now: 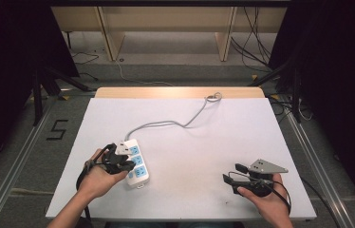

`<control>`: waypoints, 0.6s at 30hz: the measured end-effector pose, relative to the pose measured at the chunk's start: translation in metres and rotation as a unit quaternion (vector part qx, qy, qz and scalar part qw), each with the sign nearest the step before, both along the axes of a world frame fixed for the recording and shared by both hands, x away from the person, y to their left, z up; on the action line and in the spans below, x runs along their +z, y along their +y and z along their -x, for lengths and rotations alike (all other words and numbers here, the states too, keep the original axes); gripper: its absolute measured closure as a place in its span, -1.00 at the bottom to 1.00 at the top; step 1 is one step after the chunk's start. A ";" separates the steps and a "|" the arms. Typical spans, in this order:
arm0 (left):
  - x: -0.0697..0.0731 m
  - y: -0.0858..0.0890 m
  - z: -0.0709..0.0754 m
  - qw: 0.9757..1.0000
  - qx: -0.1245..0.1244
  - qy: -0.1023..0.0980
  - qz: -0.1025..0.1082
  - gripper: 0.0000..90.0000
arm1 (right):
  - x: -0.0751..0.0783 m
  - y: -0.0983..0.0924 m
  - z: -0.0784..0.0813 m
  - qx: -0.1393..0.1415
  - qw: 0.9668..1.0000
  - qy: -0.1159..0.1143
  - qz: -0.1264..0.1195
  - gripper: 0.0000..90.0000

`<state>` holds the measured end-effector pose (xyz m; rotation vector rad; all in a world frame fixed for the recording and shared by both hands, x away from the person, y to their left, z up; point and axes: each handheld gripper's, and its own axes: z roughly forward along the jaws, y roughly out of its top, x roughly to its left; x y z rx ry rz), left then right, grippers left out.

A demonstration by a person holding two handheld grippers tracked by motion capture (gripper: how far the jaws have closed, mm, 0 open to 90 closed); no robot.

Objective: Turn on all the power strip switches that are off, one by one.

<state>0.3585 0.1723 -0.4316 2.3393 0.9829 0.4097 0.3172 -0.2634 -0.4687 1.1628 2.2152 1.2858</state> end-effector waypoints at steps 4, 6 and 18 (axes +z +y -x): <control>0.002 0.004 0.001 1.000 0.001 -0.018 0.018 0.81 | 0.000 0.000 0.000 0.000 1.000 0.000 0.000 -0.25; 0.003 0.007 0.001 0.999 0.003 -0.028 0.032 0.77 | 0.000 0.000 0.000 0.001 1.000 0.000 -0.001 -0.25; 0.003 0.024 0.005 0.995 0.029 -0.071 0.063 0.56 | 0.000 0.001 0.000 0.005 1.000 -0.001 0.001 -0.25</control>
